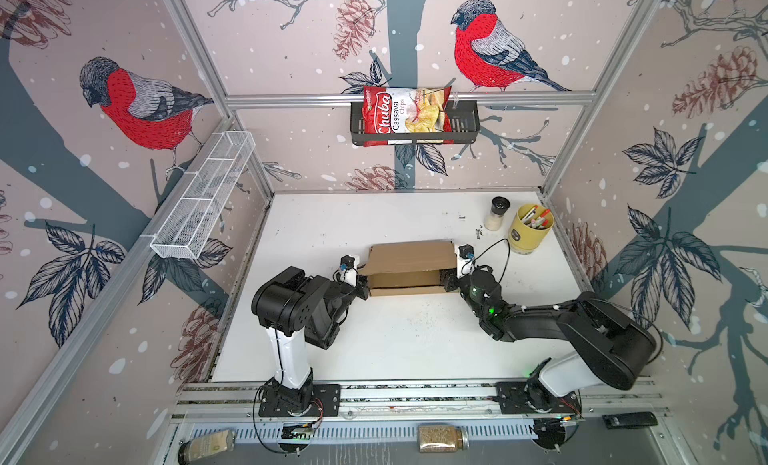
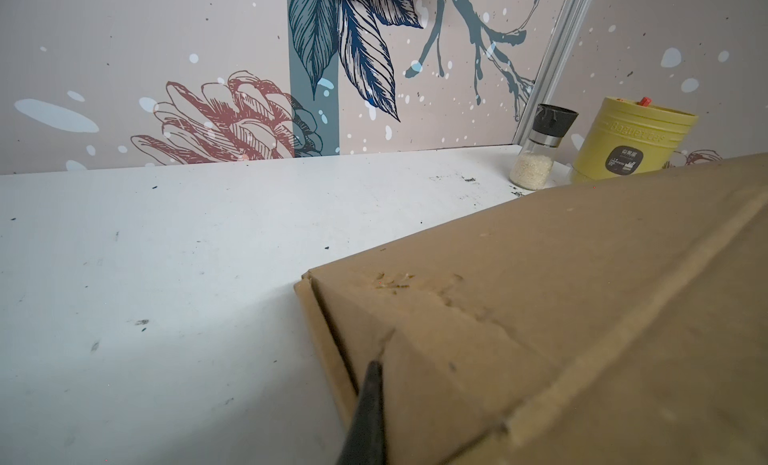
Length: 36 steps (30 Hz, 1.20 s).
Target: Fold the paper box
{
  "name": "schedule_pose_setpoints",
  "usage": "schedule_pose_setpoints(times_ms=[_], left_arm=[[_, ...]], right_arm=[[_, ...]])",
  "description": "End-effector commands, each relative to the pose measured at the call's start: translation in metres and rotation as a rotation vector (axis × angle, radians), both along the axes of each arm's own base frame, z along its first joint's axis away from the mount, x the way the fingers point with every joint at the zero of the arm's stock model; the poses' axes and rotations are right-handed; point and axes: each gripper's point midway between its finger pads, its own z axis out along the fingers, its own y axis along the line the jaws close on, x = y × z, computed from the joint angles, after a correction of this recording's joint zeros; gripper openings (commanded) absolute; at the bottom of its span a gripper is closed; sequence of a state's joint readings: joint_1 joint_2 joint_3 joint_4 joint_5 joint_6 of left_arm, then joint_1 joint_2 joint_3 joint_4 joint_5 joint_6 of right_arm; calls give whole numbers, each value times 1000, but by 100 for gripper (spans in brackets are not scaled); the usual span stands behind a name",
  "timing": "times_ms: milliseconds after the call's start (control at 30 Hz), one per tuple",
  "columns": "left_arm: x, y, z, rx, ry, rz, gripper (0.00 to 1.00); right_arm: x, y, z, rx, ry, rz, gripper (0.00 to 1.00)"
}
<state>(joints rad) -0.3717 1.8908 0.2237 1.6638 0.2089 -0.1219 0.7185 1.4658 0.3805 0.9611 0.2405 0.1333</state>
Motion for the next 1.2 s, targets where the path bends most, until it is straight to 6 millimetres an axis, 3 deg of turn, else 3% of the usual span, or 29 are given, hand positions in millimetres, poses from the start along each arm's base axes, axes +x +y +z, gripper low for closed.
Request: schedule_pose_setpoints(times_ms=[0, 333, 700, 1167], left_arm=[[-4, -7, 29, -34, -123, -39, 5], [-4, -7, 28, -30, -123, -30, 5], [-1, -2, 31, -17, -138, 19, 5], [2, -6, 28, 18, -154, 28, 6]], right_arm=[[-11, 2, -12, 14, 97, 69, 66], [-48, 2, -9, 115, 267, 212, 74], [-72, -22, -10, 218, 423, 128, 77], [-81, -17, 62, 349, 386, 206, 79]])
